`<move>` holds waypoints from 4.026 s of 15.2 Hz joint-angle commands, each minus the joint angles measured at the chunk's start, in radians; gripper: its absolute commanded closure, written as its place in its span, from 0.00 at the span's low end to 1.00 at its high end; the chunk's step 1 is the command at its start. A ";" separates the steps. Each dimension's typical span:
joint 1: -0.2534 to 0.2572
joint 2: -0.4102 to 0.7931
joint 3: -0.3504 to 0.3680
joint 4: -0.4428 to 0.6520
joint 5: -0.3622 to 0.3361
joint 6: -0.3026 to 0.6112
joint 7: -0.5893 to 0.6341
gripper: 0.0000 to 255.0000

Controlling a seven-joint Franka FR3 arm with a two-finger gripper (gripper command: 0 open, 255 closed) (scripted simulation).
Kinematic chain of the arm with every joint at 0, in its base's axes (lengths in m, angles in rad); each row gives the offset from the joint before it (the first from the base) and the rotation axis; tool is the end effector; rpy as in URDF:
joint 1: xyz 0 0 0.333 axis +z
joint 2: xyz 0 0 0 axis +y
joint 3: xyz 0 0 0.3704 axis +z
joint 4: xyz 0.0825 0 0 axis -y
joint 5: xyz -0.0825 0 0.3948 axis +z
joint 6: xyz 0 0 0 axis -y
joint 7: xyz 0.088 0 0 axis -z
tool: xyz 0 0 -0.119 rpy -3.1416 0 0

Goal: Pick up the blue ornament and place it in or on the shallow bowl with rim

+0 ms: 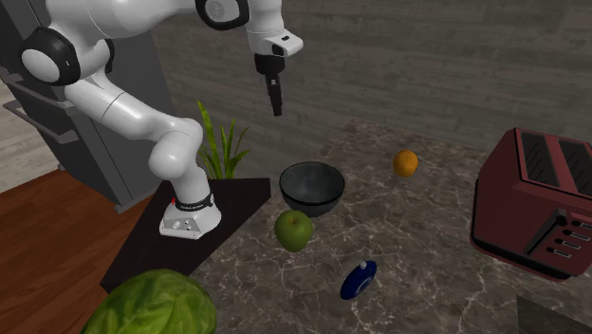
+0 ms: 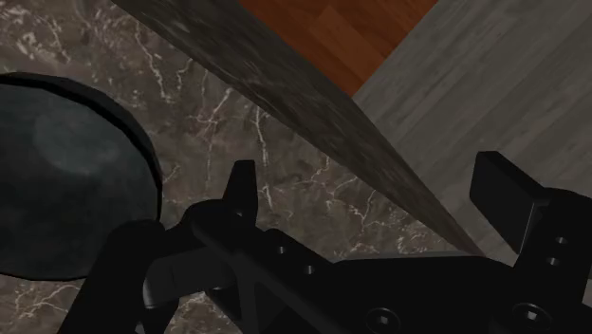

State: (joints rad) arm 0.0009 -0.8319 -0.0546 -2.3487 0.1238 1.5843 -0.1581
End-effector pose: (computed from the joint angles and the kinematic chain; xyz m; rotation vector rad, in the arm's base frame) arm 0.2674 -0.0073 0.6354 -2.9765 -0.1838 -0.1231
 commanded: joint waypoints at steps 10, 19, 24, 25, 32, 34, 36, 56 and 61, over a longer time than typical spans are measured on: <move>-0.041 0.138 -0.175 0.014 -0.145 0.087 -0.237 0.00; -0.057 0.363 -0.346 0.124 -0.229 0.191 -0.470 0.00; -0.056 0.521 -0.438 0.226 -0.229 0.243 -0.605 0.00; -0.057 0.556 -0.456 0.250 -0.223 0.252 -0.634 0.00; -0.079 0.829 -0.562 0.454 -0.130 0.294 -0.848 0.00; -0.100 0.915 -0.580 0.526 -0.089 0.295 -0.910 0.00; -0.129 1.004 -0.590 0.605 -0.044 0.291 -0.970 0.00; -0.171 1.112 -0.584 0.611 0.014 0.376 -1.034 1.00; -0.171 1.112 -0.584 0.611 0.014 0.376 -1.034 1.00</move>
State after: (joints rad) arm -0.1706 0.2790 -0.6384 -1.7368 0.1380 1.9596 -1.1919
